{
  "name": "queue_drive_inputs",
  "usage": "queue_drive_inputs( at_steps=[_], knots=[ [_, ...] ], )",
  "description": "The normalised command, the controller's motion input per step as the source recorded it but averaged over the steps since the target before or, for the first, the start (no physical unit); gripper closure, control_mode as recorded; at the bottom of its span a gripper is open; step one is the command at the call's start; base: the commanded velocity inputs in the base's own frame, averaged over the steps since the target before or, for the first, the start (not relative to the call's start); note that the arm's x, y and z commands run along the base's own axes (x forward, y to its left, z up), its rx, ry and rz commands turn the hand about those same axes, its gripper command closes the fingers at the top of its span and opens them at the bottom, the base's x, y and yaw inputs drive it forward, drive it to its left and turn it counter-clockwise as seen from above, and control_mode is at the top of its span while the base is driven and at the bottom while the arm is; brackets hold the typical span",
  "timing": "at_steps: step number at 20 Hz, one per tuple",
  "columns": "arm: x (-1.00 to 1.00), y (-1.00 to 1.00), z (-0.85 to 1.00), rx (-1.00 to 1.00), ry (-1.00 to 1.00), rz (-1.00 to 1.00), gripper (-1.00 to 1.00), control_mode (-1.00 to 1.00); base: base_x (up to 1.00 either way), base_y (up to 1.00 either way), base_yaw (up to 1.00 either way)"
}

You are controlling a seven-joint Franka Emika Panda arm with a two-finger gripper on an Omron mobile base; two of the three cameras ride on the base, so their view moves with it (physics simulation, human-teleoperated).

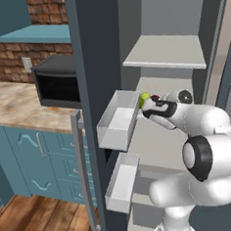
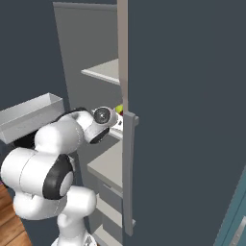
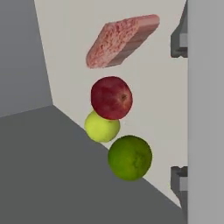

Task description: Take the lime and pear from the highest rack and move them to the second highest rack where the steak and pear are located, to maximize freezer space. Close the freezer door after rearranging.

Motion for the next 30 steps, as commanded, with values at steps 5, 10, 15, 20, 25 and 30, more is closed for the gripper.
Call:
queue_drive_inputs(
  at_steps=[5,10,15,20,25,30],
  knots=[
    [-0.95,0.05,0.30,0.00,-0.03,-0.09,-1.00,-1.00,0.00,0.00,0.00],
    [-0.86,0.00,0.54,0.00,0.05,-0.19,-1.00,-1.00,0.00,0.00,0.00],
    [-0.66,0.00,0.66,0.01,0.44,-0.16,-1.00,-1.00,0.00,0.00,0.00],
    [-0.83,0.01,0.17,0.00,0.33,-0.01,-1.00,-1.00,0.00,0.00,0.00],
    [-1.00,0.01,-0.18,0.00,0.01,0.00,-1.00,-1.00,0.00,0.00,0.00],
    [-0.97,0.10,-0.11,0.00,0.01,0.00,-1.00,-1.00,0.00,0.00,0.00]
  ],
)
